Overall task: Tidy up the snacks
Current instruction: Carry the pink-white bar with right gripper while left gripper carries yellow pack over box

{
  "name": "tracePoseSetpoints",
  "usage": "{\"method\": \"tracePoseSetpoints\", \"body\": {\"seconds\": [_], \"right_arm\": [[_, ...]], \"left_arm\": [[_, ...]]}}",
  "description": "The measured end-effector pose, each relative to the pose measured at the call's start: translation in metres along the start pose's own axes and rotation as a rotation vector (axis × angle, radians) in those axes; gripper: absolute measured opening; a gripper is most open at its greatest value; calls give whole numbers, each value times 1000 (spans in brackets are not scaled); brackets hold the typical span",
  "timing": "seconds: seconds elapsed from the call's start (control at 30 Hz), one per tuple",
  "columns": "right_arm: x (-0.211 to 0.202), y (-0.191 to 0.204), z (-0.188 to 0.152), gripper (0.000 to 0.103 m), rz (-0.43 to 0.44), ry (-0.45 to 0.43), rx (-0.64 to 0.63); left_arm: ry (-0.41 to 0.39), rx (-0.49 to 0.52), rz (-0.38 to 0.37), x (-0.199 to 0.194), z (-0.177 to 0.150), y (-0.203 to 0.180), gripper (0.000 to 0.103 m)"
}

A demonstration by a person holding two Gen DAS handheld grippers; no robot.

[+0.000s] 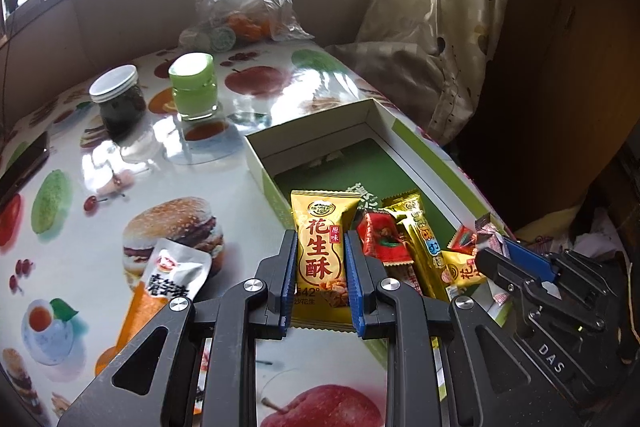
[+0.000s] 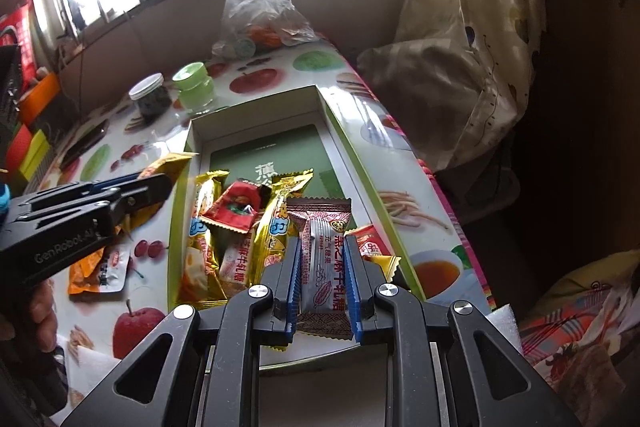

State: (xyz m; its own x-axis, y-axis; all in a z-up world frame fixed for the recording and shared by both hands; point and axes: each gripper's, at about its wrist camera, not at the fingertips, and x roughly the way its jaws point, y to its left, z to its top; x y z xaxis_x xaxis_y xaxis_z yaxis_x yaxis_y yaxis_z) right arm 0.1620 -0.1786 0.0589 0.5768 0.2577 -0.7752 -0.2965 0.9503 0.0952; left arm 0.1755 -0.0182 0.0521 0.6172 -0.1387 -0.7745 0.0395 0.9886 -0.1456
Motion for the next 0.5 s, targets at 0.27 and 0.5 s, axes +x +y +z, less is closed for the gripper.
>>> {"method": "tracePoseSetpoints", "body": {"seconds": [0.27, 0.5], "right_arm": [[9, 2, 5, 19, 3, 4, -16], [20, 12, 11, 19, -16, 10, -44]], "left_arm": [[28, 11, -2, 14, 3, -9, 23], [24, 19, 3, 17, 5, -12, 23]]}}
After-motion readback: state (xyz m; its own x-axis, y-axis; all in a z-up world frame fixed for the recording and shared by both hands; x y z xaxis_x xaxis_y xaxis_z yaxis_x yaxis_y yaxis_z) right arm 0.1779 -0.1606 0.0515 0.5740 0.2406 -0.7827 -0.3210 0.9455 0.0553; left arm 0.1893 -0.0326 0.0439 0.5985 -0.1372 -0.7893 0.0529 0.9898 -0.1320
